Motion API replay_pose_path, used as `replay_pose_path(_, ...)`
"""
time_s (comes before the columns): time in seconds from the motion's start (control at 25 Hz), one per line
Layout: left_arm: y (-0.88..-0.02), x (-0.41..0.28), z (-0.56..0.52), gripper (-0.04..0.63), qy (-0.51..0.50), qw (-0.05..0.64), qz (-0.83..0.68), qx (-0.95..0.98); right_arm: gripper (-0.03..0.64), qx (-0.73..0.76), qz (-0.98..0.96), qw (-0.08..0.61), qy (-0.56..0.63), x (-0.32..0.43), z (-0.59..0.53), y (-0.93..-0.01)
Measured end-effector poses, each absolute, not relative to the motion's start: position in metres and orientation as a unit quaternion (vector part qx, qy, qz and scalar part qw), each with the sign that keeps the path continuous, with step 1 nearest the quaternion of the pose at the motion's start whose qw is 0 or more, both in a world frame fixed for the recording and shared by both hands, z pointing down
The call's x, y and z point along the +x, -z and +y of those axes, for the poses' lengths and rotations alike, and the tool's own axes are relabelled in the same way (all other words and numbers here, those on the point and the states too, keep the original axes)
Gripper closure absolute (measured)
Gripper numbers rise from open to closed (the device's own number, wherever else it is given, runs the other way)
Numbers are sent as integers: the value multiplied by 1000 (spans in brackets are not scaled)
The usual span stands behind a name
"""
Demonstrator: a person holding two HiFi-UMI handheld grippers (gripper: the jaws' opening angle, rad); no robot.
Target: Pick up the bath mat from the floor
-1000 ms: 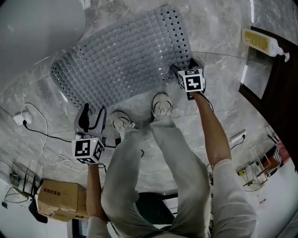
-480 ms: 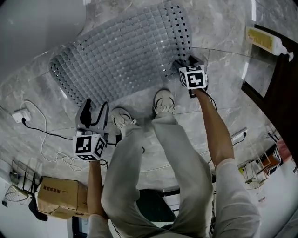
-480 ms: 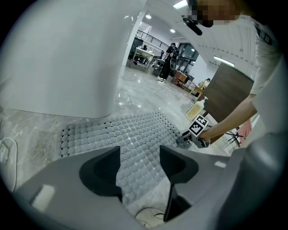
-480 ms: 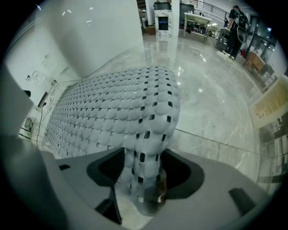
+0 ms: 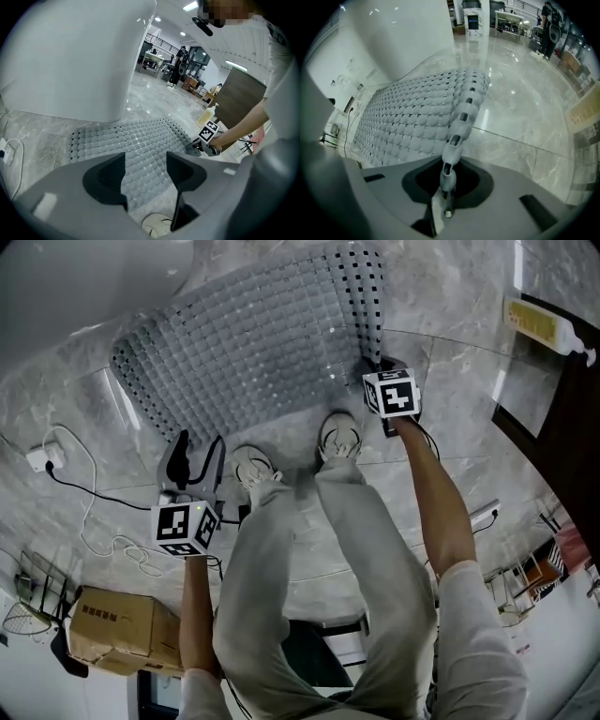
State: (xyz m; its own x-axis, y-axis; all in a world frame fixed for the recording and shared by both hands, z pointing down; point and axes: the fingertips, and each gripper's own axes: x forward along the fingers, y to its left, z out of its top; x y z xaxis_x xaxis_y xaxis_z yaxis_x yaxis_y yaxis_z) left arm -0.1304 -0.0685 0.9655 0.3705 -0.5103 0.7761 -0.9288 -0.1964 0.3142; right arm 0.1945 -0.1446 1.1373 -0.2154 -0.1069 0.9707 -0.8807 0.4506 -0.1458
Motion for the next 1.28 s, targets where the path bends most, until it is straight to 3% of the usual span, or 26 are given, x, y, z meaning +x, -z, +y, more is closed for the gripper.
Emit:
replay_pose_path(0.48, -977, -173, -38, 319, -259, 391, -553, 688, 557, 349, -688, 520, -368, 193, -145, -1129)
replay_pose_path(1.28, -1079, -257, 21, 138, -288, 448, -596, 600, 558, 328, -692, 545, -342, 191, -143, -1124)
